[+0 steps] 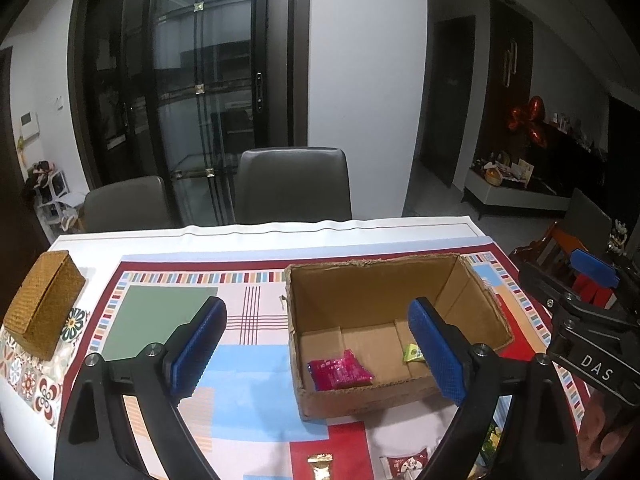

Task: Organize snacks
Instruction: 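Withdraw both tools from the box back toward the remaining snacks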

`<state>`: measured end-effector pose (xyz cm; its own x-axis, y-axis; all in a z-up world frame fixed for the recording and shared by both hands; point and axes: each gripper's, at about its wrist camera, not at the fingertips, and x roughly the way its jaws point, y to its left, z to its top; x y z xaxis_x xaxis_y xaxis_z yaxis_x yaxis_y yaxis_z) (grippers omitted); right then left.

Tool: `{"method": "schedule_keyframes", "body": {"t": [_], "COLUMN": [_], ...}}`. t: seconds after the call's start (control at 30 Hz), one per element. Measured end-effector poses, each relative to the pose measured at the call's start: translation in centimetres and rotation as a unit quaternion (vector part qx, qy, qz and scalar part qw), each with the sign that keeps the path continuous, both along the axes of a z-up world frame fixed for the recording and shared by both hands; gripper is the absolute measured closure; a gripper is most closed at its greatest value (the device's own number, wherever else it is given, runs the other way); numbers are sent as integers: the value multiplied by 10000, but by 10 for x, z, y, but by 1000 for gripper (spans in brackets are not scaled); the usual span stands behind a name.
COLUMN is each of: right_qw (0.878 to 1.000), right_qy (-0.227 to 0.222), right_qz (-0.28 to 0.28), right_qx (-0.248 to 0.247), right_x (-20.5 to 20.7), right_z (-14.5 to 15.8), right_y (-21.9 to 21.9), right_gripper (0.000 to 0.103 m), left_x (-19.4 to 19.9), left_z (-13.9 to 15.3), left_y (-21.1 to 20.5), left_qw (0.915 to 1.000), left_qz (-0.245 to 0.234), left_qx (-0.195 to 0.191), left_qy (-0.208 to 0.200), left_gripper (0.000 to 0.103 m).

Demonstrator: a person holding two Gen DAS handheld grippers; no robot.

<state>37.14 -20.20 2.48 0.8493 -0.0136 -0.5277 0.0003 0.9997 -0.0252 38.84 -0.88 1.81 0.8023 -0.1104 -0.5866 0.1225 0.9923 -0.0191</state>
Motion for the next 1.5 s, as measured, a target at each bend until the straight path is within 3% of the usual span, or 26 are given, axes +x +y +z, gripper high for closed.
{"method": "schedule_keyframes", "body": {"t": [0.23, 1.0, 1.5], "right_qw": [9999, 9985, 9973], "right_qy": [-72, 187, 350], "right_qz": [-132, -508, -640], "right_qx": [70, 99, 32], "right_x": [-11, -57, -89], "right_z": [5, -10, -31], "right_y": [-3, -15, -7], "right_gripper": [9, 8, 8], "left_x": [-15, -55, -81], "left_z": [3, -6, -41], "left_y": [4, 4, 9], "left_qw": [9999, 9998, 9991], "left_qz": [70, 211, 259], "left_qx": [26, 26, 60], "left_qy": [-109, 40, 318], "left_gripper": [5, 0, 0]}}
